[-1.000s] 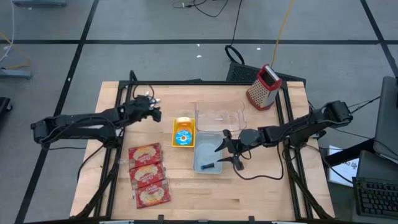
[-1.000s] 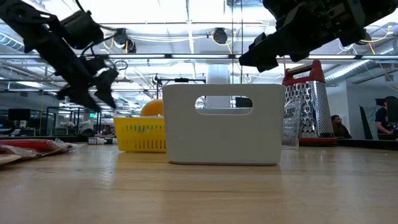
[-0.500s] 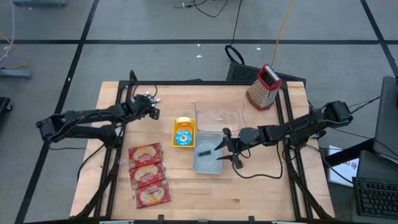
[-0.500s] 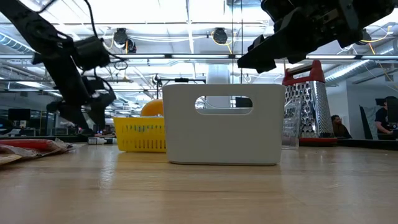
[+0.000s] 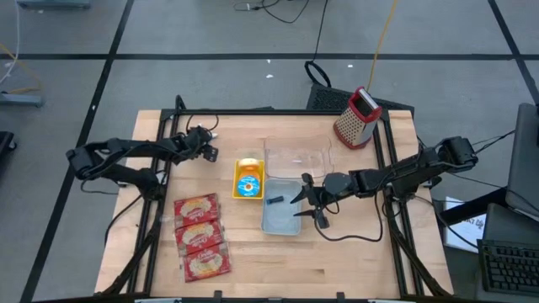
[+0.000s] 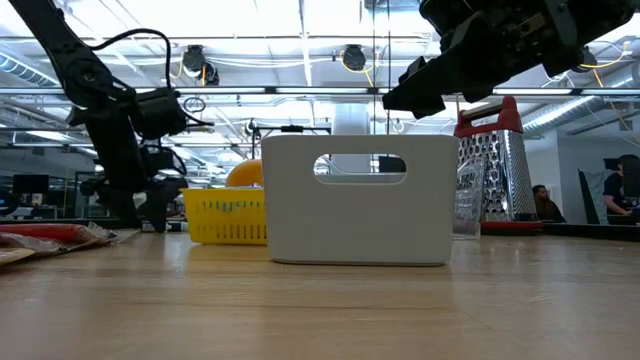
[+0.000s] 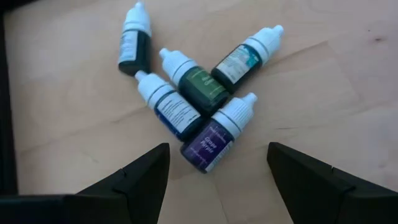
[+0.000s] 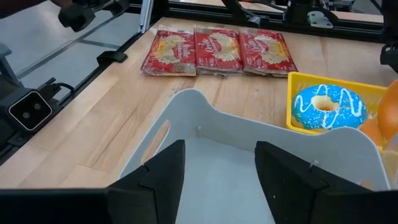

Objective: Pick & Place Food Item
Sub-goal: Put the right purple food coloring bottle into the gray bin

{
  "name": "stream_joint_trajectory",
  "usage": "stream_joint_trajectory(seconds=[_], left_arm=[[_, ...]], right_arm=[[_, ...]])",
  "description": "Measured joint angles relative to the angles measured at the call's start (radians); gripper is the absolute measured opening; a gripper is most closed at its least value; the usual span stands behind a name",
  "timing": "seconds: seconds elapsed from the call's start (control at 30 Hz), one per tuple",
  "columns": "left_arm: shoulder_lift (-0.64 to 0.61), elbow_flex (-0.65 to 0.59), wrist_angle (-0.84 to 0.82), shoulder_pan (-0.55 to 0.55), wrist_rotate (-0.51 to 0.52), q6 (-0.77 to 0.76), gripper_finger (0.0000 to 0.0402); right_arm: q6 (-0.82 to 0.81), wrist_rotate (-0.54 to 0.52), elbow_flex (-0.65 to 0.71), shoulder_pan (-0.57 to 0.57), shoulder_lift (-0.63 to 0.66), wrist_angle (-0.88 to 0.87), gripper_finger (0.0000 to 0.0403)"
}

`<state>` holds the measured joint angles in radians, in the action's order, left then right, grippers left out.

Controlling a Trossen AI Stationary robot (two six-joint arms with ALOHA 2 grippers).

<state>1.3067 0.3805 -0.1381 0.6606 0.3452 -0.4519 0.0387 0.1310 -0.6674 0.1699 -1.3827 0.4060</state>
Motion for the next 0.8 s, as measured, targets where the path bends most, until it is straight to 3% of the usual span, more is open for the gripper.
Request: stream_joint_trajectory(seconds=[0.27,0.43,0.8], left_arm=[[0.001,-0.002,0.028,-0.008,-0.024,0.171,0.0273],[0.001,-0.002,0.028,-0.001,-0.102,0.233,0.0273],[0.001,-0.001,0.006,0.001,-0.259,0.204,0.0273]], right_arm=[[0.0,0.0,0.0,0.0,0.0,0.0,0.0179],[0.0,0.0,0.0,0.0,0.0,0.0,0.0176],[-0.001,0.0,0.0,0.0,0.0,0.0,0.0171]])
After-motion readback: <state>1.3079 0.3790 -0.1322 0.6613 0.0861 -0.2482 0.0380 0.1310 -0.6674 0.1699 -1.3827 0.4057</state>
